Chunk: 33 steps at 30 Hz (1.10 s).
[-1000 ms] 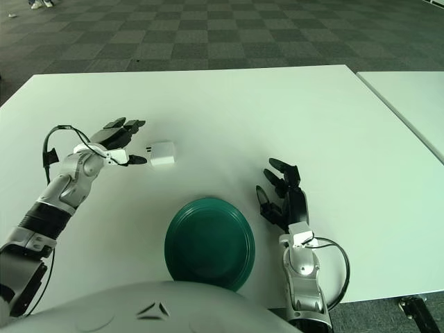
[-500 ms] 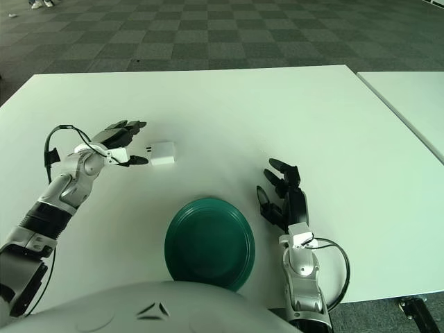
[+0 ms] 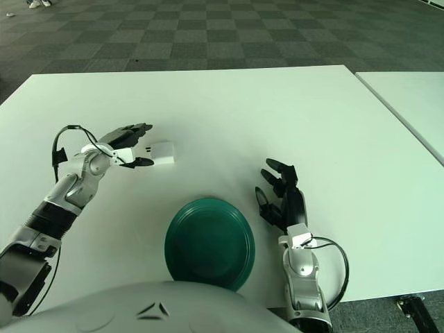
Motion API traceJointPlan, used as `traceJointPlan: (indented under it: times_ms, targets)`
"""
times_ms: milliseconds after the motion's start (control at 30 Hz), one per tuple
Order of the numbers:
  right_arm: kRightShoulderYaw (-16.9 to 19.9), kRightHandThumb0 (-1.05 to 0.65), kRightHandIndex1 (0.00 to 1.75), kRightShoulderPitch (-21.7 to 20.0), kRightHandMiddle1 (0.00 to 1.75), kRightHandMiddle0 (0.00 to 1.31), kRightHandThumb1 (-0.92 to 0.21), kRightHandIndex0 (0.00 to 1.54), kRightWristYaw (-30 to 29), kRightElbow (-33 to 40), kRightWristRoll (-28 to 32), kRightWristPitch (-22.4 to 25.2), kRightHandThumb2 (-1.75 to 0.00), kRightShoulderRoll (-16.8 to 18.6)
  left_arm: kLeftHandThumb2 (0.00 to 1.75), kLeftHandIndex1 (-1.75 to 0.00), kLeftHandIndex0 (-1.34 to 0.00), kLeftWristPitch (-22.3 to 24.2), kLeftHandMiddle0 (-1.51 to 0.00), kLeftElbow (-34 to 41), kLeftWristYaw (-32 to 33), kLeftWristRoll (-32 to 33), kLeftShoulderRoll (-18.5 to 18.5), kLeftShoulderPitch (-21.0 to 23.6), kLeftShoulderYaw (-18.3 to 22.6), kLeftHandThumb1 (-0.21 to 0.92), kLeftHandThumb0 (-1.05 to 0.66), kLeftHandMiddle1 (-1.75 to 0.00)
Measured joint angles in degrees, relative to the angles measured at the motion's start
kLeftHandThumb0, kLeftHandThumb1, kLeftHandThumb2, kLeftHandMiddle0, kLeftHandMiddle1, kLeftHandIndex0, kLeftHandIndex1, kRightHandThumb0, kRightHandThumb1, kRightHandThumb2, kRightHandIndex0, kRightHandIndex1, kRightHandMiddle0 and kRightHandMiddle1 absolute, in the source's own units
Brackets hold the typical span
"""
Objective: Put the charger into the plate.
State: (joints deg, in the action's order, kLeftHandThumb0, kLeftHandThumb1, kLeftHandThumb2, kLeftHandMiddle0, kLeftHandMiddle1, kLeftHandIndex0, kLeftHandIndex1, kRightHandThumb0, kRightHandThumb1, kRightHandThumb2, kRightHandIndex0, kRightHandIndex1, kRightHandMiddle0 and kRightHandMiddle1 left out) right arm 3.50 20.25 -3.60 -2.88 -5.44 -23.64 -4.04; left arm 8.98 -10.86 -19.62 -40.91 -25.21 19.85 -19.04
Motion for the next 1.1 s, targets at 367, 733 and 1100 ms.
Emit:
traceJointPlan:
  times_ms: [367, 733, 1100]
  targets:
    - [0.2, -0.50, 0.26, -0.2, 0.92, 0.00, -0.91, 0.41, 0.1, -0.2, 0.1, 0.1, -0.50, 0.0, 0.40, -0.17, 0.00, 0.6, -0.16, 0.8, -0.9, -0.1, 0.0, 0.0, -1.3, 0.92, -1.05, -0.02]
    - [0.1, -0.55, 0.28, -0.6, 0.93, 0.00, -0.92, 0.40, 0.0, -1.0, 0.1, -0.8, -0.51, -0.2, 0.44, -0.18, 0.00, 0.8, -0.17, 1.3, -2.2, 0.0, 0.0, 0.2, -1.8, 0.92, -1.05, -0.03]
    - [0.3, -0.53, 0.30, -1.1, 0.94, 0.00, -0.92, 0.40, 0.0, -1.6, 0.2, -1.3, -0.49, -0.5, 0.45, -0.26, 0.00, 0.8, -0.18, 0.5, -2.6, 0.0, 0.4, 0.7, -2.3, 0.92, -1.05, -0.03]
